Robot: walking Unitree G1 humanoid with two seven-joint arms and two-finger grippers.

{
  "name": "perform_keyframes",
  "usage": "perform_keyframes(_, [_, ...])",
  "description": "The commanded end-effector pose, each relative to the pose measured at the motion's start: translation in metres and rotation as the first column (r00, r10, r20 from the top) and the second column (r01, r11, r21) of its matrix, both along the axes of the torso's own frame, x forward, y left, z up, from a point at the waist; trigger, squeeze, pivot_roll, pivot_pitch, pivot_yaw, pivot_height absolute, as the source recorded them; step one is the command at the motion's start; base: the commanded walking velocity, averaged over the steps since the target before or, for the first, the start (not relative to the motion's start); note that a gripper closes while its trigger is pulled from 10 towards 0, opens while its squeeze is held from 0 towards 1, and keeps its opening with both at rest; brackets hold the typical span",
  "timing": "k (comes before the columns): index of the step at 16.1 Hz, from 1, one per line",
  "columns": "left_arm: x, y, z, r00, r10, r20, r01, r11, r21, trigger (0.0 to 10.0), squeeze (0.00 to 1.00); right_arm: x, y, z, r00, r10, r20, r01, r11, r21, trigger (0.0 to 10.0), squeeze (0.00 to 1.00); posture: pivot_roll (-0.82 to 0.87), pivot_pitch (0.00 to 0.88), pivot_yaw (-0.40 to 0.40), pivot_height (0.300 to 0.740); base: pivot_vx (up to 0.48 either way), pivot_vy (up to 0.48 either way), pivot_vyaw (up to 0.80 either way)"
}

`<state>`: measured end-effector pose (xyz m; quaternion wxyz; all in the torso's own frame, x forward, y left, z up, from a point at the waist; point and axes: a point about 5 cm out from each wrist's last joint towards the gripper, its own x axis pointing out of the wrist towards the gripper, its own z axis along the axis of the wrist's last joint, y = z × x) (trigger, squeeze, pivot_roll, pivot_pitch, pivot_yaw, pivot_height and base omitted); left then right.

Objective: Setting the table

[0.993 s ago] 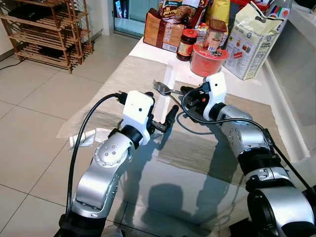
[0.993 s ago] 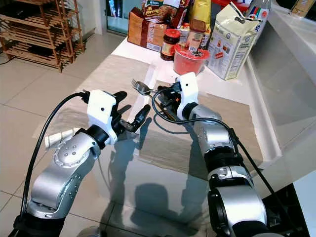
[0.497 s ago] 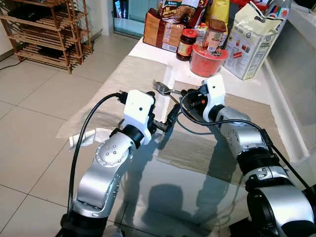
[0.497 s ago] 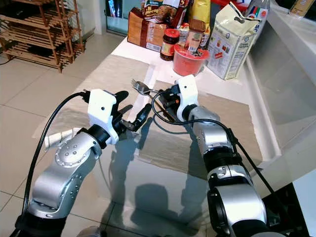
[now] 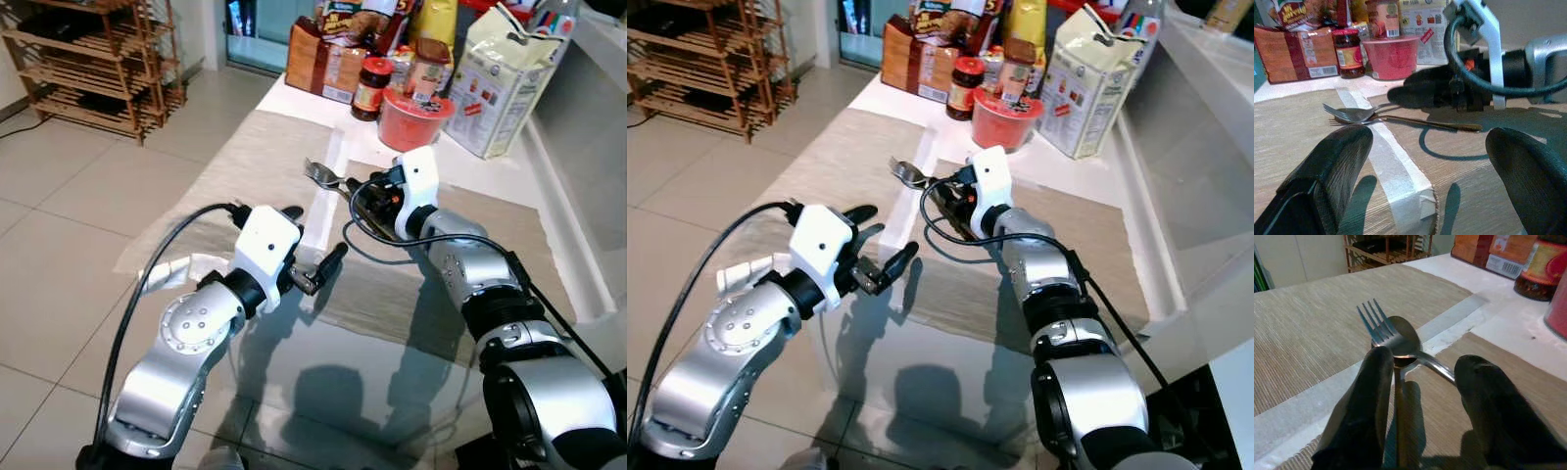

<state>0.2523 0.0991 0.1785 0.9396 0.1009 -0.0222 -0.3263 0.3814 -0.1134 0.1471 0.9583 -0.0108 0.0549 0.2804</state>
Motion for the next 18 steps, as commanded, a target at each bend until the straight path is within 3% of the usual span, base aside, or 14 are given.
perform_keyframes(1, [-0.004,0.0,0.006,1.0,-0.02,0.007,0.021,1.0,-0.012,10.0,0.0,0.004,-0.005,0.006,0.999,-0.021,0.024,0.021,1.0,-0.007,10.0,1.0,0.22,0.0,-0.134,0.74,0.0,0.0,0.0])
perform_keyframes(4, [-0.01,0.003,0.013,0.999,-0.032,0.009,0.032,0.999,-0.01,10.0,0.0,0.007,-0.009,0.003,0.998,-0.052,0.023,0.053,0.998,-0.041,10.0,1.0,0.25,0.0,-0.141,0.74,0.0,0.0,0.0])
perform_keyframes(5, [-0.014,0.006,0.013,0.999,-0.032,-0.002,0.032,0.999,-0.004,10.0,0.0,0.008,-0.011,0.001,0.997,-0.077,0.02,0.078,0.995,-0.055,10.0,0.0,0.26,0.0,-0.142,0.74,0.0,0.0,0.0])
perform_keyframes(9, [-0.019,0.013,0.015,0.999,-0.034,-0.017,0.034,0.999,0.017,10.0,0.0,0.007,-0.009,-0.005,0.996,-0.084,-0.019,0.084,0.996,-0.023,10.0,0.0,0.29,0.0,-0.136,0.74,0.0,0.0,0.0])
perform_keyframes(10, [-0.019,0.014,0.018,0.999,-0.032,-0.018,0.033,0.999,0.02,10.0,0.0,0.006,-0.001,-0.009,0.997,-0.037,-0.073,0.039,0.999,0.023,10.0,0.0,0.29,0.0,-0.133,0.74,0.0,0.0,0.0])
perform_keyframes(12, [-0.019,0.014,0.02,0.999,-0.03,-0.017,0.031,0.999,0.019,10.0,0.0,0.004,0.006,-0.012,0.994,0.002,-0.105,-0.001,1.0,0.005,10.0,0.0,0.29,0.001,-0.132,0.74,0.0,0.0,0.0])
perform_keyframes(18, [-0.021,0.012,0.022,0.999,-0.024,-0.031,0.024,1.0,0.008,10.0,0.0,0.005,-0.001,-0.017,0.992,-0.035,-0.12,0.026,0.997,-0.072,10.0,0.0,0.29,0.013,-0.135,0.74,0.0,0.0,0.0])
